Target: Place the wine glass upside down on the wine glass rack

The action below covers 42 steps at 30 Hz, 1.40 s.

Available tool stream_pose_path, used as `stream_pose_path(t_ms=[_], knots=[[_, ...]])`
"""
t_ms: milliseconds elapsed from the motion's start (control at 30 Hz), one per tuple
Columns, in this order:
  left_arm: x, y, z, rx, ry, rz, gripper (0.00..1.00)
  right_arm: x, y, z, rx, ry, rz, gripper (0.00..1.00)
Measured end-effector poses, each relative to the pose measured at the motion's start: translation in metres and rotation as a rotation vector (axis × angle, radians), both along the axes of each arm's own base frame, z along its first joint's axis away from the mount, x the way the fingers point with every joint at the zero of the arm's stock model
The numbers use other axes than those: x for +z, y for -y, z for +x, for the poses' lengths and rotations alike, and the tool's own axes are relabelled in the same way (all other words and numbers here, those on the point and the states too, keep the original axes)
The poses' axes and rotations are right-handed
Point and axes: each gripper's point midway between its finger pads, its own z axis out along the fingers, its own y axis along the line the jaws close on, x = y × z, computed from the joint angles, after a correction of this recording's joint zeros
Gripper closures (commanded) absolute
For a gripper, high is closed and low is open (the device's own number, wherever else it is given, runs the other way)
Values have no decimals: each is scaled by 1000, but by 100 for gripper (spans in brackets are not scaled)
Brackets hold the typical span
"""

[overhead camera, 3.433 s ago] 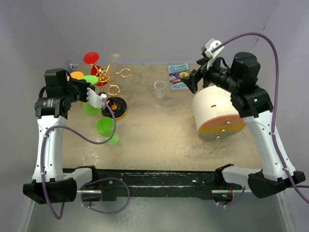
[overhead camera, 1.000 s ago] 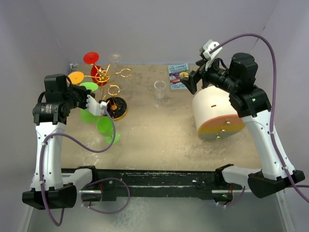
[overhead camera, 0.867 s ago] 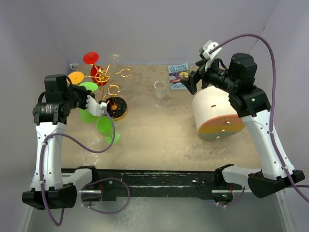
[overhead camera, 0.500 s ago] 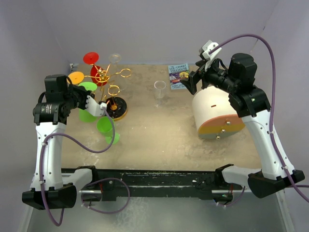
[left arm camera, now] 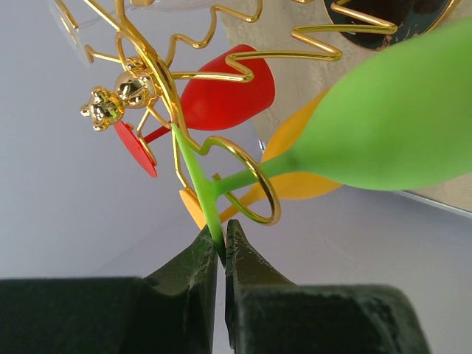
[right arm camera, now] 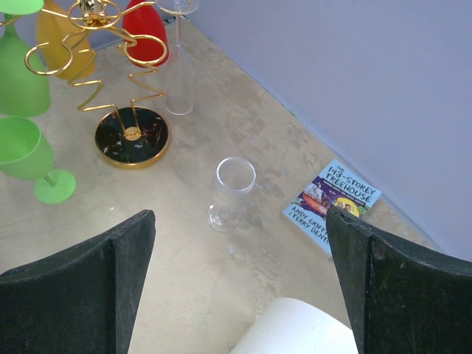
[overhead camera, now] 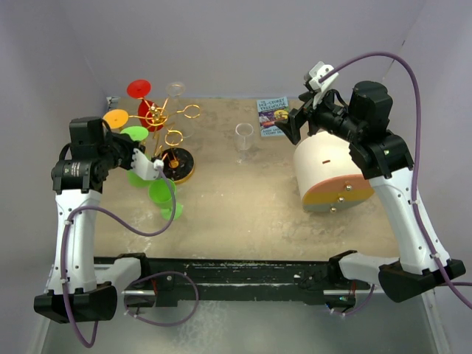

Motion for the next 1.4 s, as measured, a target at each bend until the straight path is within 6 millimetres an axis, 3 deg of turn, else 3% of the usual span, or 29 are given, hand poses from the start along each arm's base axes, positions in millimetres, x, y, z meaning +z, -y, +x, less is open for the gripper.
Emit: stream_pose_path(t_ms=[633, 933, 1100, 1400], knots=[[-8, -2, -8, 11, -31, 9, 75, -4, 0, 1, -1, -8, -3, 0], [-5, -4, -8, 15, -24, 25, 61, -5, 1, 1, -4, -9, -4, 0], [-22, -9, -18, 37, -107, 38, 55, -5, 1, 1, -5, -9, -4, 0], [-25, -11, -22, 46, -129, 45, 47, -5, 1, 1, -4, -9, -4, 0]])
